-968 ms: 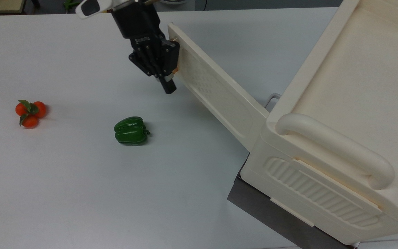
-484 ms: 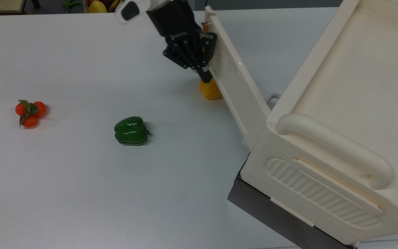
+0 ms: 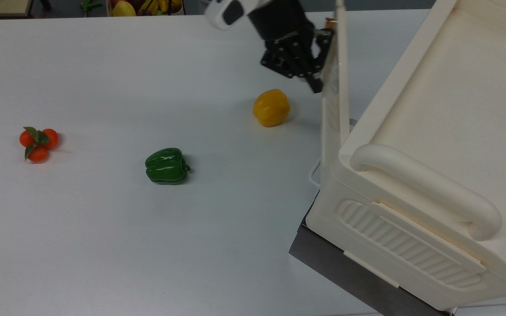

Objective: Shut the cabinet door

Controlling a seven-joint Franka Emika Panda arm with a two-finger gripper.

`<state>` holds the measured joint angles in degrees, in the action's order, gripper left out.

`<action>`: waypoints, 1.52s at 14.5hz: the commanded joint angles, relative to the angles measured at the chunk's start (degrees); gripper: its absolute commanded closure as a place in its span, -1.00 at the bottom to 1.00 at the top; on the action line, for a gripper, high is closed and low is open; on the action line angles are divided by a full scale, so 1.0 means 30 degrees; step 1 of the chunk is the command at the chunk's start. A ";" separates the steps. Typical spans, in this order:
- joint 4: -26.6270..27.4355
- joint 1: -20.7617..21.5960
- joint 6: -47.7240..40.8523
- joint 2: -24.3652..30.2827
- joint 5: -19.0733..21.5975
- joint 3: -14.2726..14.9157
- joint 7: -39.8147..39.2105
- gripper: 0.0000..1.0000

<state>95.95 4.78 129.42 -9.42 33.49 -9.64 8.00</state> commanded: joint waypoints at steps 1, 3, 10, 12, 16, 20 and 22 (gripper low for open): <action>0.0011 0.0017 0.0480 0.0182 -0.0293 -0.1265 0.0234 1.00; -0.0019 0.0397 0.0949 0.0153 -0.0293 -0.1590 0.0235 1.00; 0.0068 0.1072 0.3500 -0.0141 -0.0498 -0.2441 0.0468 1.00; 0.0215 0.1072 0.3880 -0.0141 -0.0499 -0.2470 0.0469 1.00; 0.1030 0.0577 0.2455 0.0819 -0.0557 -0.2296 0.0440 1.00; 0.1302 0.0017 -0.1905 0.1939 -0.2979 -0.0805 0.0439 0.58; 0.0949 0.0017 -0.4397 0.2435 -0.4185 -0.0217 0.0440 -0.16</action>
<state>97.26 4.61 125.12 -6.45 25.61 -13.05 8.19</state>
